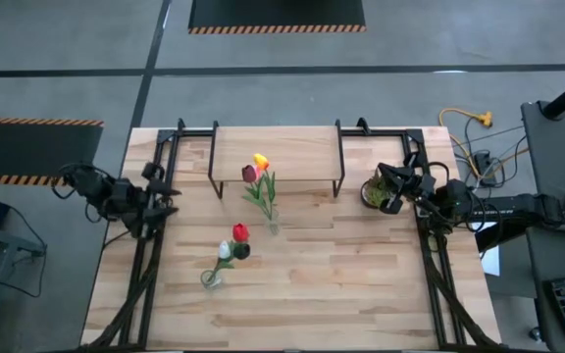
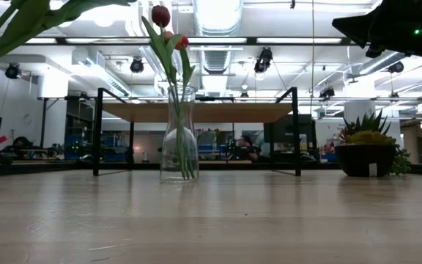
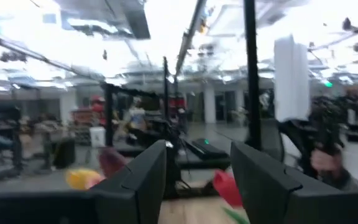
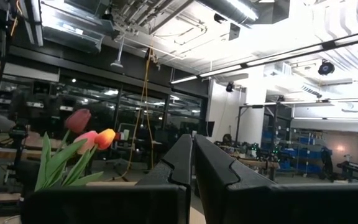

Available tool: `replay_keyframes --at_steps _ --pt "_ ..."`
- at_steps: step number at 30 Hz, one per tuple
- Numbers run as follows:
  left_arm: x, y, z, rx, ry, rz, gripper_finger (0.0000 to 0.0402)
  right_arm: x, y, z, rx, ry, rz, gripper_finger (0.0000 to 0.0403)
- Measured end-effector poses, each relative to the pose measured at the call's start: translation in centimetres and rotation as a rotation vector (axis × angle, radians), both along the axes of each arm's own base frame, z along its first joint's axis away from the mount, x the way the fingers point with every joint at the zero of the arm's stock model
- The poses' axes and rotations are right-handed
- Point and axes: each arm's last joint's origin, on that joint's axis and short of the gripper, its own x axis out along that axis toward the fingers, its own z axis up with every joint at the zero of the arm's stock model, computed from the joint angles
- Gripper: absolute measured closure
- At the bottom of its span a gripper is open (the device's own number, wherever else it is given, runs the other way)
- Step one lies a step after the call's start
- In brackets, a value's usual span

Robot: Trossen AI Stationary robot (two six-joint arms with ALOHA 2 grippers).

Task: Pick and place flowers into a vace then onto a shelf
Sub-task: Put the top transparent vase on the shelf

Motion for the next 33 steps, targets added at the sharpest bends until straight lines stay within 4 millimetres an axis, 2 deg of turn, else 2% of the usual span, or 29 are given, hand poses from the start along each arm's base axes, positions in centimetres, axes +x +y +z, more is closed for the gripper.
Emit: replay_keyframes --at_steps 8,13,16,21,23,27,33 --pt "1.6 -1.1 -4.2 -0.017 0.134 -0.025 0.0238 0.0 0.0 -0.1 0.038 -0.008 0.021 0.0394" --pt "1.3 -1.0 -5.3 -0.061 0.075 -0.068 0.0238 0.1 0.0 -0.2 0.072 -0.011 0.038 0.0394" --pt "1.7 -1.3 -6.7 -0.06 0.1 -0.094 0.0238 0.2 0.0 -0.4 0.099 0.002 0.051 0.0394" --pt "2.1 -1.7 -8.2 -0.073 0.136 -0.122 0.0238 0.9 0.1 -0.4 0.164 0.114 0.121 0.0394" --pt "2.1 -1.6 -8.2 -0.081 0.13 -0.125 0.0238 1.3 0.1 -0.1 0.21 0.175 0.169 0.0391" --pt "2.0 -1.6 -7.7 -0.063 0.121 -0.116 0.0238 2.2 0.1 0.4 0.282 0.297 0.173 0.0358" --pt "1.8 -1.4 -7.2 -0.028 0.105 -0.09 0.0238 4.3 0.1 0.8 0.318 0.413 0.245 0.0254"
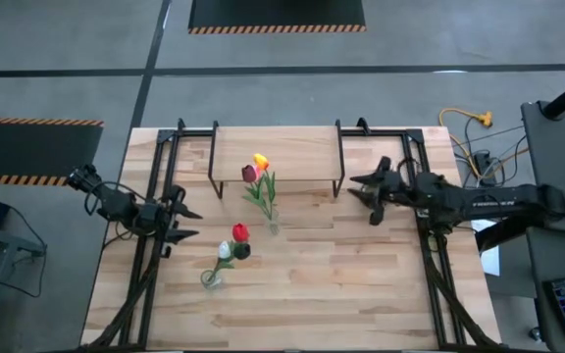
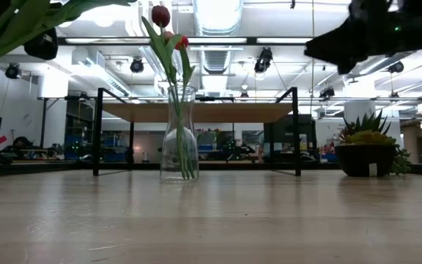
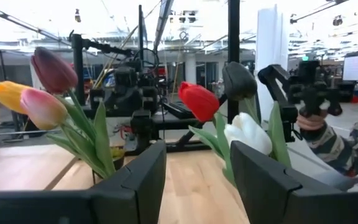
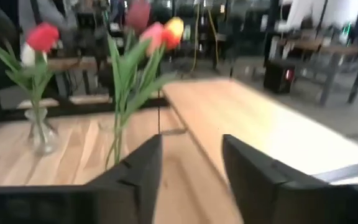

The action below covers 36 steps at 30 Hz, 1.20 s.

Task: Pick and place flowers into a vace then onto a shelf
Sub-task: Put the top transparent vase on the shelf

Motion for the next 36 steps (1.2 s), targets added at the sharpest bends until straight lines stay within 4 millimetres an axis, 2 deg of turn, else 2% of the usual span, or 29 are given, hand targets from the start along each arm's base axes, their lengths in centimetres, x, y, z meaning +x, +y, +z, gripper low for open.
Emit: replay_keyframes --at_steps 5,10,18,30,36 --pt "0.0 0.0 0.1 0.004 0.005 0.001 0.0238 2.1 -0.1 -1.3 0.085 0.091 0.033 0.0172" --pt "0.0 0.0 0.0 0.009 0.013 0.001 0.0238 3.8 0.8 -2.8 0.121 0.069 0.203 0.0134" --pt "0.0 0.0 0.0 0.007 0.013 0.0 0.0238 7.1 2.4 -4.4 0.083 0.085 0.298 0.0131" --pt "0.0 0.0 0.0 0.006 0.013 0.0 0.0238 14.5 2.5 -6.5 0.095 0.193 0.295 0.0135" --pt "0.0 0.0 0.0 0.006 0.013 0.0 0.0238 17.4 2.5 -7.3 0.098 0.207 0.29 0.0135"
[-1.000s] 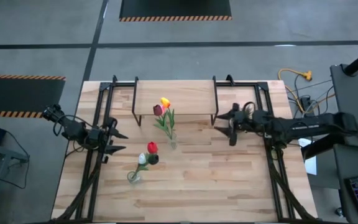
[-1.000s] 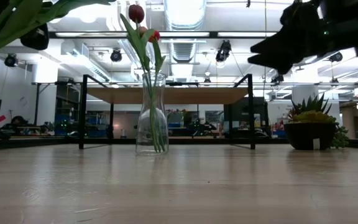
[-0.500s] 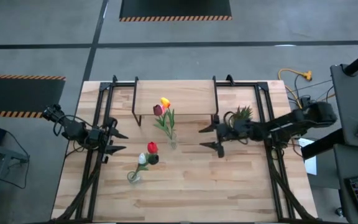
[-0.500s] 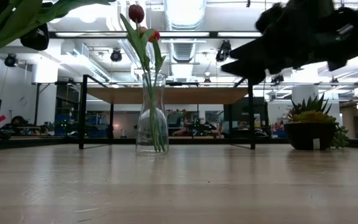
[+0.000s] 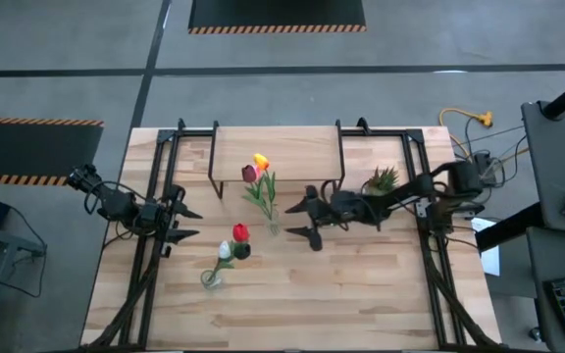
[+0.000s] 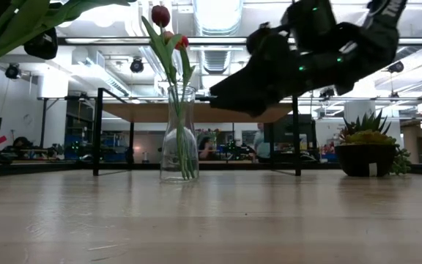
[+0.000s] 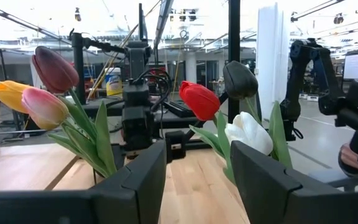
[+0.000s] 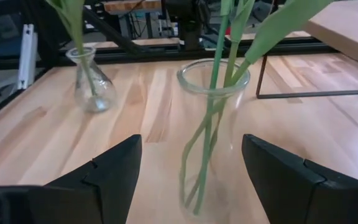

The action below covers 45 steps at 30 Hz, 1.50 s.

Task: Pick and place flowers into a vace then onto a shelf
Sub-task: Put the top transparent vase on the shelf

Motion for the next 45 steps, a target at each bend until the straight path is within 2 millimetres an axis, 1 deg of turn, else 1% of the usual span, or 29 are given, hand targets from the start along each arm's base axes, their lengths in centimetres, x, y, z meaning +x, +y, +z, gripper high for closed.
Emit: replay_keyframes --at_steps 11,16,21,26,31,36,39,45 --pt "0.0 0.0 0.0 0.0 0.0 0.0 0.0238 3.7 0.0 -0.5 -0.017 -0.032 -0.024 0.0138" --pt "0.0 0.0 0.0 0.001 0.002 -0.001 0.0238 4.6 -0.1 -1.2 -0.022 -0.021 -0.046 0.014" --pt "0.1 0.0 -0.1 0.004 0.007 -0.001 0.0238 5.4 -0.2 -1.4 -0.029 -0.024 -0.047 0.0142" --pt "0.2 -0.1 -0.2 0.011 0.017 -0.001 0.0238 6.6 -0.2 -1.6 -0.028 -0.03 -0.047 0.0141" --pt "0.2 -0.1 -0.2 0.012 0.018 -0.001 0.0238 6.5 -0.2 -1.5 -0.028 -0.03 -0.047 0.016" --pt "0.2 -0.1 -0.2 0.011 0.018 -0.001 0.0238 6.2 -0.2 -0.6 -0.031 -0.049 -0.046 0.02" --pt "0.2 -0.1 -0.2 0.012 0.018 0.0 0.0238 6.1 -0.2 -0.7 -0.036 -0.049 -0.045 0.0221" --pt "0.2 -0.1 -0.2 0.012 0.018 -0.001 0.0238 6.1 -0.2 -0.7 -0.033 -0.048 -0.045 0.0218"
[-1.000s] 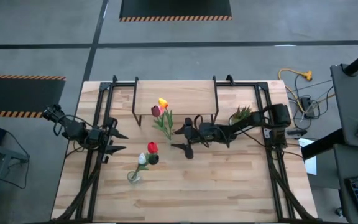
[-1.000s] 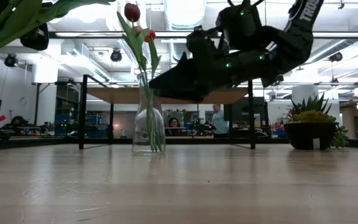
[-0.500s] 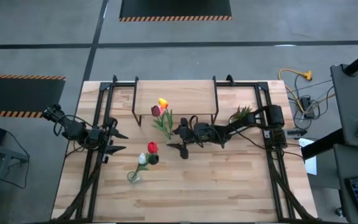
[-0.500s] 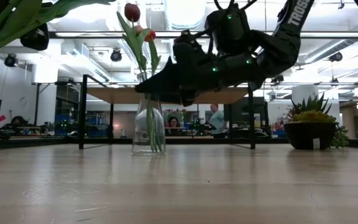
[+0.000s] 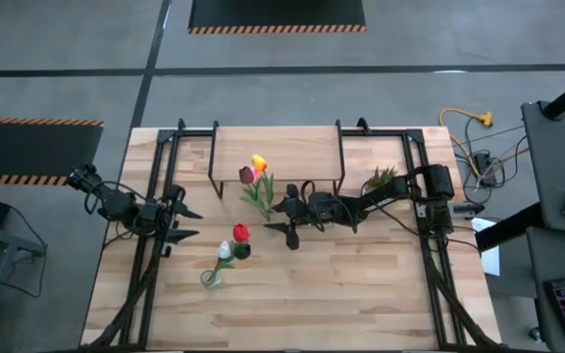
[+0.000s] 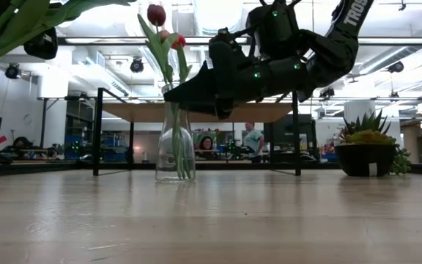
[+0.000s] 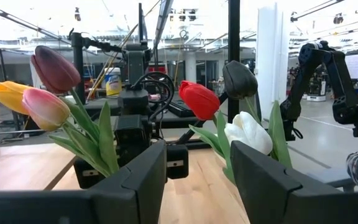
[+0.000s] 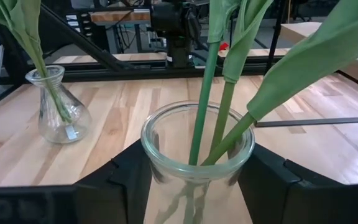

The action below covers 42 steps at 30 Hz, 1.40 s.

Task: Pick and place flowers into a vace then onto a shelf
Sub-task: Put the top transparent vase on the shelf

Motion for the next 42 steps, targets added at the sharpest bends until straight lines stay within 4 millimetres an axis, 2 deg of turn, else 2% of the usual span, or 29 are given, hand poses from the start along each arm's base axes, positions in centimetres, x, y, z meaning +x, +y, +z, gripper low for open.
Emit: replay_keyframes --at_steps 3,10,15,21,32,36,42 --pt "0.0 0.0 0.0 0.0 0.0 0.0 0.0238 0.0 0.0 0.0 0.01 -0.001 -0.002 0.021" --pt "0.0 0.0 0.0 0.0 0.0 0.0 0.0238 0.0 0.0 0.1 0.015 -0.002 -0.003 0.0221" --pt "0.0 0.0 0.0 -0.019 0.003 -0.003 0.0238 -0.4 0.0 1.1 0.033 -0.016 -0.005 0.0221" --pt "0.0 0.0 0.0 -0.027 0.004 -0.004 0.0238 -1.9 0.0 4.4 0.033 -0.027 -0.005 0.0221" --pt "0.0 0.0 0.0 -0.026 0.004 -0.004 0.0238 -6.2 -0.5 12.5 -0.073 -0.106 -0.022 0.0221" --pt "0.0 0.0 0.0 -0.027 0.004 -0.002 0.0238 -8.1 -1.5 14.9 -0.152 -0.124 -0.106 0.0221" --pt "0.0 0.1 0.0 -0.03 0.006 0.023 0.0238 -10.0 -4.6 16.6 -0.197 -0.135 -0.226 0.0221"
